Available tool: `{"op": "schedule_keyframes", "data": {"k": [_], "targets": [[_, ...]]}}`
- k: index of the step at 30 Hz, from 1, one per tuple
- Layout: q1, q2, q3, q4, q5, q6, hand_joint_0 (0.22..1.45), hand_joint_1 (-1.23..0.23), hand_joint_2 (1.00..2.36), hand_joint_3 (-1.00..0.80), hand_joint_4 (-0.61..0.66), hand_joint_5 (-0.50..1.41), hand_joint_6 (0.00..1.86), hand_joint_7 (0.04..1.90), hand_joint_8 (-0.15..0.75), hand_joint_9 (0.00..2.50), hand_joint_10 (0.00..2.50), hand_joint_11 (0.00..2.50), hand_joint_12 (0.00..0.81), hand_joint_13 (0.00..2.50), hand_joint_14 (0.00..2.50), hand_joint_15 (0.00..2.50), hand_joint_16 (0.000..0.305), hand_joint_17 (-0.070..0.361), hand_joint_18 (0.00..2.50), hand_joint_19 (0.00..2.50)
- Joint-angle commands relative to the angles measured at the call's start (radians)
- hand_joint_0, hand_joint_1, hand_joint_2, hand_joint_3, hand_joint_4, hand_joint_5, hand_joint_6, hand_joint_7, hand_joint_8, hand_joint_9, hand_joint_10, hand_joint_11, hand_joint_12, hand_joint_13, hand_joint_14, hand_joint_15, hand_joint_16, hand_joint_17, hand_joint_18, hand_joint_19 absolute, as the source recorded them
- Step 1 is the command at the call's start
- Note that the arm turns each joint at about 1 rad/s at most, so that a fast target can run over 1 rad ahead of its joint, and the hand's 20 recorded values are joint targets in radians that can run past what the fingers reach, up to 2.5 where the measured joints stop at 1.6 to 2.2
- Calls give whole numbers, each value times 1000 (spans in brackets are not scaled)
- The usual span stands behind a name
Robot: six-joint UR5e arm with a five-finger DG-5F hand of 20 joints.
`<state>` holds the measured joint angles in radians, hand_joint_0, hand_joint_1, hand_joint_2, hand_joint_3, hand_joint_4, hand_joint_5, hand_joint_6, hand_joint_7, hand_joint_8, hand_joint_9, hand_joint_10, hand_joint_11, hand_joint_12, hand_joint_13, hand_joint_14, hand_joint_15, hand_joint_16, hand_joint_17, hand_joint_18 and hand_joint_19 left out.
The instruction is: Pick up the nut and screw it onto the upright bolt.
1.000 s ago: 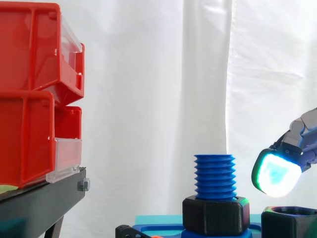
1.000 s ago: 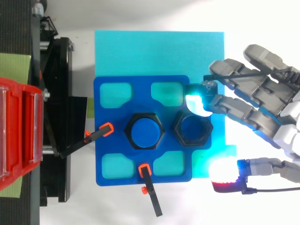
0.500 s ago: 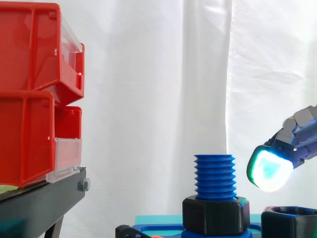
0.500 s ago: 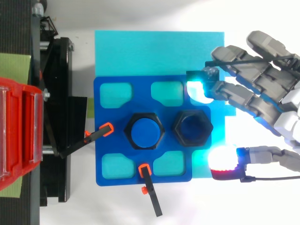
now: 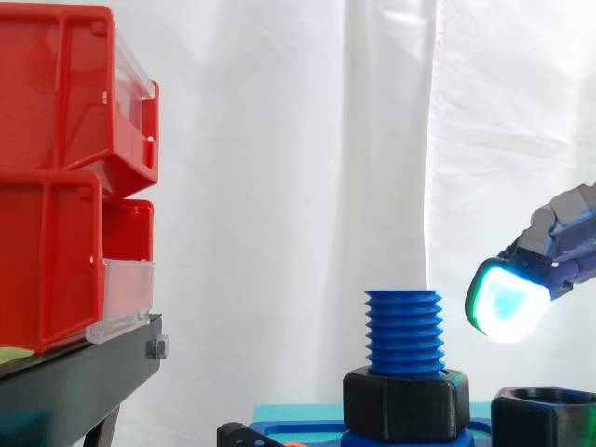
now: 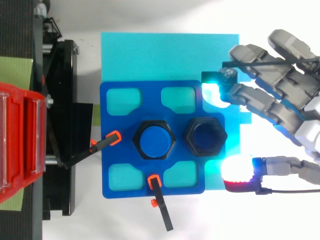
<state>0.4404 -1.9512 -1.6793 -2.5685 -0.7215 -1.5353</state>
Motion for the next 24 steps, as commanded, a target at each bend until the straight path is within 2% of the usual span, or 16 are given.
{"op": "schedule_keyframes", "data": {"k": [1, 8, 18, 23, 24], "targets": [[11, 0, 0, 16, 30, -16, 380, -611, 1000, -500, 259, -254, 502, 743, 327, 262, 0, 0, 448, 400, 0, 0, 59, 134, 244, 0], [26, 0, 1, 51, 91, -52, 379, -611, 1000, -500, 260, -253, 502, 743, 327, 263, 0, 0, 449, 404, 0, 0, 59, 134, 262, 0], [54, 0, 1, 99, 152, -91, 379, -604, 1000, -500, 262, -252, 502, 743, 328, 262, 0, 0, 449, 399, 0, 0, 59, 134, 264, 0], [67, 0, 0, 114, 192, -111, 379, -598, 1000, -500, 261, -252, 502, 742, 327, 260, 0, 0, 450, 393, 0, 0, 60, 135, 254, 0], [72, 0, 1, 116, 212, -115, 379, -598, 1000, -500, 261, -252, 502, 743, 327, 259, 0, 0, 451, 392, 0, 0, 60, 135, 254, 0]]}}
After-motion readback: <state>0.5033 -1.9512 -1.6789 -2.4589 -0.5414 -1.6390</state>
